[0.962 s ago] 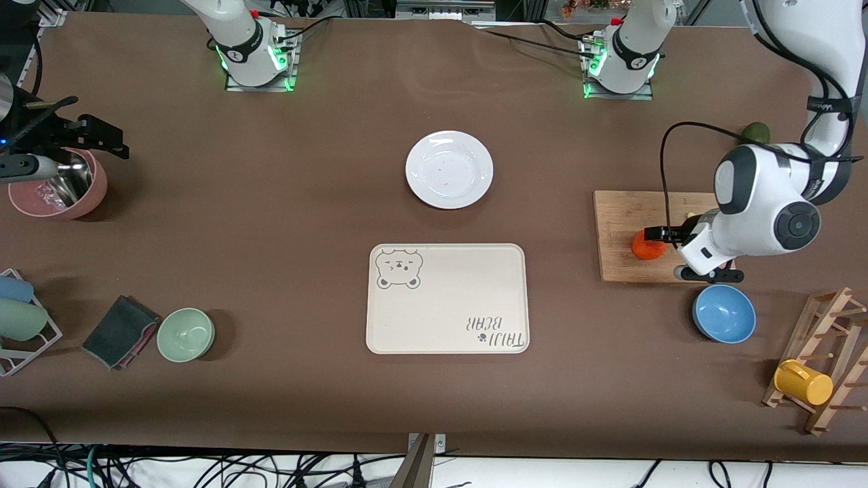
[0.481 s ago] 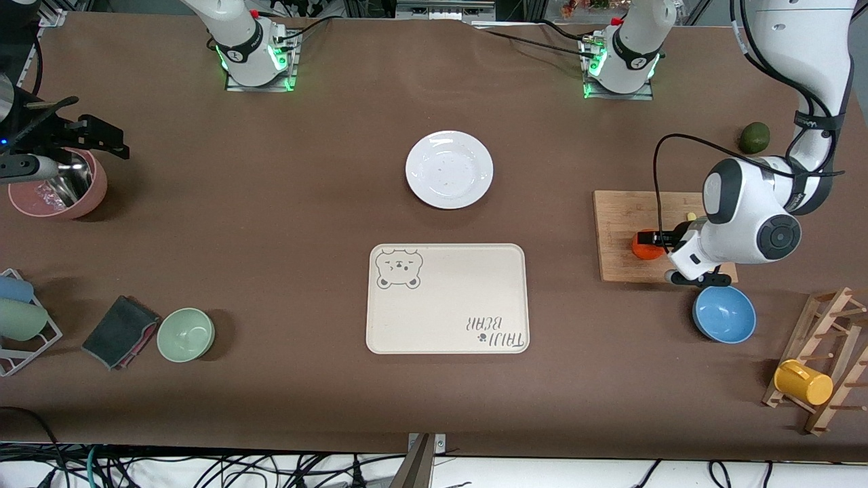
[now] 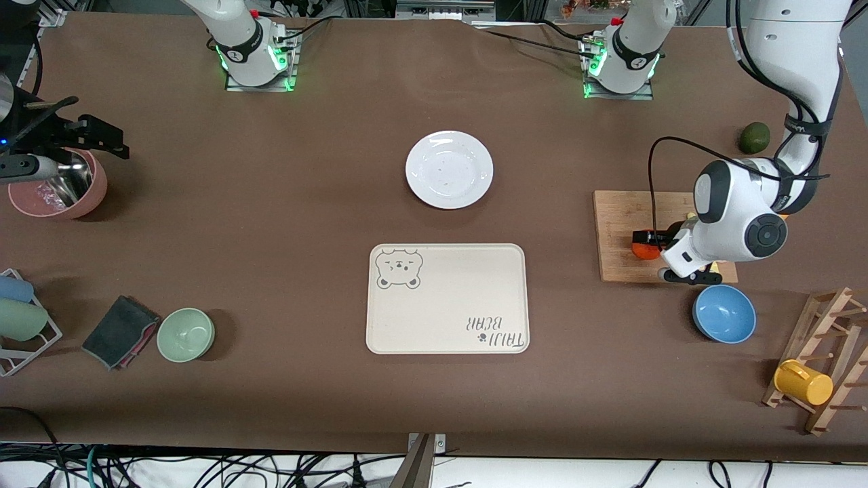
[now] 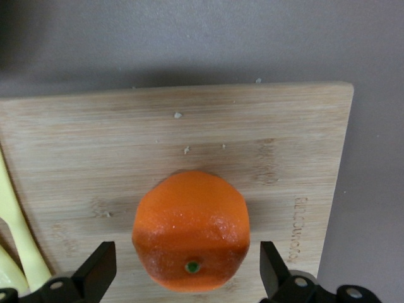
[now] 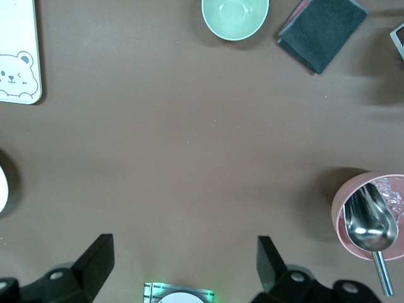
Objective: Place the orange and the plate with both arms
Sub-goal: 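Lower the left gripper and close it around the orange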
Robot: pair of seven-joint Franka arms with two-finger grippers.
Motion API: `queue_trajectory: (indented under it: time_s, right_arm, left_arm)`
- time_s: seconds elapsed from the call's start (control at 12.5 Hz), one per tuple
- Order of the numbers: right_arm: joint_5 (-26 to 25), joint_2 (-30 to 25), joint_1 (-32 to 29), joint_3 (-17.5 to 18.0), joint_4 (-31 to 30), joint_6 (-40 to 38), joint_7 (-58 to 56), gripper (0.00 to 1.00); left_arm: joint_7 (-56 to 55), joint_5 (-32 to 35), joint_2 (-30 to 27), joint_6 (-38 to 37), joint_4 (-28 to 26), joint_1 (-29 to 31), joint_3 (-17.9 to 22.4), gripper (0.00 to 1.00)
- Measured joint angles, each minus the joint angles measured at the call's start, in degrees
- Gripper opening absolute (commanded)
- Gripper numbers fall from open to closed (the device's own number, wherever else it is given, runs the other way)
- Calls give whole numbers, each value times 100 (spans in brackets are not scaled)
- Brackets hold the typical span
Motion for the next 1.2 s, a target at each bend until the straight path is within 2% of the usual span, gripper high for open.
queue_trajectory:
  time_s: [0.48, 0.56, 0.88, 1.2]
  right_arm:
    - [0, 0, 0, 0, 0, 0, 0, 100]
    - [0, 0, 0, 0, 0, 0, 0, 100]
    - [0, 0, 0, 0, 0, 0, 1, 100]
    - [0, 0, 0, -1, 0, 0, 1, 100]
  left_arm:
    - [16, 0, 132, 114, -4, 0, -2, 99]
    - [18, 0, 158, 131, -4, 0, -2, 91]
    - [29, 0, 165, 138, 0, 1, -3, 34]
    - [32, 0, 166, 139, 1, -3, -13, 28]
